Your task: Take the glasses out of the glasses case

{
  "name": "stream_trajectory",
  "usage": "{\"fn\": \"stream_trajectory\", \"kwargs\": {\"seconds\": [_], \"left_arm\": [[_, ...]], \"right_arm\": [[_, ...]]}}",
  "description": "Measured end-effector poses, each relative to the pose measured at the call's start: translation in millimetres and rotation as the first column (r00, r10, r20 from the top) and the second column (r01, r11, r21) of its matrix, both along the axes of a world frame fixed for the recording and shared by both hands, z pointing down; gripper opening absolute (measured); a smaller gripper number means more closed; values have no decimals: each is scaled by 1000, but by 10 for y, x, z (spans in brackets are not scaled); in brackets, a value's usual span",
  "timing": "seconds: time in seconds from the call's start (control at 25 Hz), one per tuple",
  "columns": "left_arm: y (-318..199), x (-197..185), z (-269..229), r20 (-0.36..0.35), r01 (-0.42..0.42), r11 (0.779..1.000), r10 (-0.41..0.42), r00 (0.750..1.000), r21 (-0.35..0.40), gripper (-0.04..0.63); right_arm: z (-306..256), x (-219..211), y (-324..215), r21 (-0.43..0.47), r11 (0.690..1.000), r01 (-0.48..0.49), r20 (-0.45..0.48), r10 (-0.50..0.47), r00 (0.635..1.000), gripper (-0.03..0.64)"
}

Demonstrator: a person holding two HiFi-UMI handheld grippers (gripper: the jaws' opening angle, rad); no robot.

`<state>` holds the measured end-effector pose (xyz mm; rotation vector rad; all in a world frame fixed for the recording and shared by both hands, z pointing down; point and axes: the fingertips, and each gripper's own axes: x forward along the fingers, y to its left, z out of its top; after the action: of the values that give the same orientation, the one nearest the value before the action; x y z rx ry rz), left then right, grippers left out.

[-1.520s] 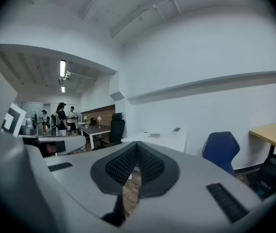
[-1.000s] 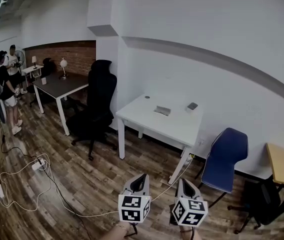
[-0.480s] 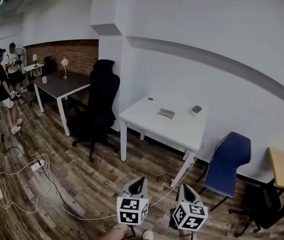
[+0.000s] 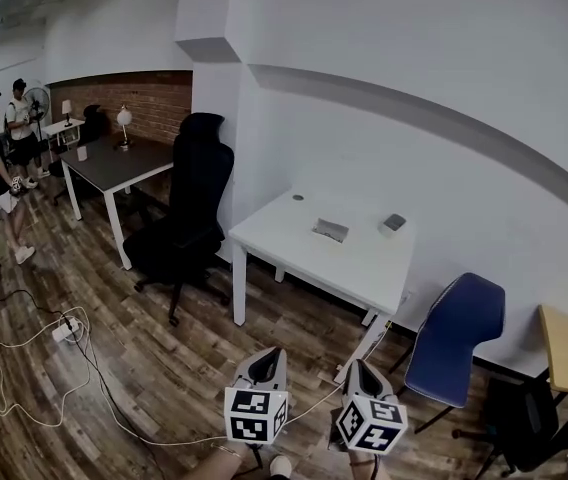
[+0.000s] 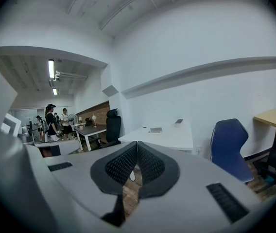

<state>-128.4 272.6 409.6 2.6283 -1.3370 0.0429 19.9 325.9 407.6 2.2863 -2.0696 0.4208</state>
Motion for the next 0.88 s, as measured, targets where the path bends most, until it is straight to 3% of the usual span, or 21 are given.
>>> {"fn": "stream_trajectory", "kwargs": {"seconds": [0.56,0.88], "left_arm": [[-1373,826,-157,14,23,1000,-23,1000,16,8],[-1919,1010,-70,14,68,998,-68,998,-14,8]], "right_arm": [[-225,852,-1391,9,1000,29,-13,-29,1000,32],[-149,1162,-1955,-11,999,50,0,-50,999,32]]}}
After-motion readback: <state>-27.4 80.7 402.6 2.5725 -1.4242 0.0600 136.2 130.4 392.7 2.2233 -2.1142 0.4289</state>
